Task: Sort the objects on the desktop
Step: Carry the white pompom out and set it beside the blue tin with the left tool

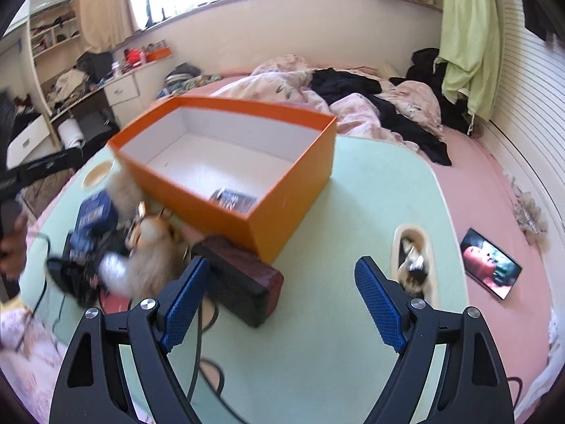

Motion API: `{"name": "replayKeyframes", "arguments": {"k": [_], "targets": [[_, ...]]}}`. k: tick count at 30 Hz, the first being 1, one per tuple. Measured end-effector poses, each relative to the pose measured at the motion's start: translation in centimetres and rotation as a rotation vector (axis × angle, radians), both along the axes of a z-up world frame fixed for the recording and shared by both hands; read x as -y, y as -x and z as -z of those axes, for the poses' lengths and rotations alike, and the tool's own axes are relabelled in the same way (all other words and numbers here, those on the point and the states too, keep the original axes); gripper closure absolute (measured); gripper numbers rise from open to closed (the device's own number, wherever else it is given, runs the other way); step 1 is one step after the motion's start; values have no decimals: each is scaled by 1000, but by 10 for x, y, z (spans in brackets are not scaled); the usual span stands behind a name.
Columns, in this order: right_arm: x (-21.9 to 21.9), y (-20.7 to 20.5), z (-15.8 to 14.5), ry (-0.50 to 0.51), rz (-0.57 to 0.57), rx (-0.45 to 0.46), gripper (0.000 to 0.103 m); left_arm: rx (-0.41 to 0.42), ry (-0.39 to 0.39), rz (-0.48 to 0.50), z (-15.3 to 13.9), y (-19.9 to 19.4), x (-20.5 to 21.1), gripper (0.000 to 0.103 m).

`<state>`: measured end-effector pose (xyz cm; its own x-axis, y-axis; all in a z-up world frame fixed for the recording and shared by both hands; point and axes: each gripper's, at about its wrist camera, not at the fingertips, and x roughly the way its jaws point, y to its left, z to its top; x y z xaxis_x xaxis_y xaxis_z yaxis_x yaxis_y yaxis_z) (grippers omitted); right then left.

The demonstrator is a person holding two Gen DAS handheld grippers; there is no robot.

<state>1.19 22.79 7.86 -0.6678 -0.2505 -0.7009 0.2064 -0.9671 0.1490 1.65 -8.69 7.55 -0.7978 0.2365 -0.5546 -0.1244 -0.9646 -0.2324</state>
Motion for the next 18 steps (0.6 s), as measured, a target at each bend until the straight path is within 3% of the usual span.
{"name": "replayKeyframes", "arguments": {"k": [8, 11, 15, 18], "targets": [[2, 41, 0, -16, -30, 24, 19, -39, -142, -89, 15, -12, 33, 9], [-3, 42, -13, 51, -82, 51, 19, -80, -177, -113, 19, -19, 41, 8], [-10, 62, -46, 234, -160, 149, 19, -102, -227, -128, 26, -20, 49, 8], [7, 108, -58, 217, -176, 362, 29, -106, -277, -127, 32, -22, 53, 8]]}}
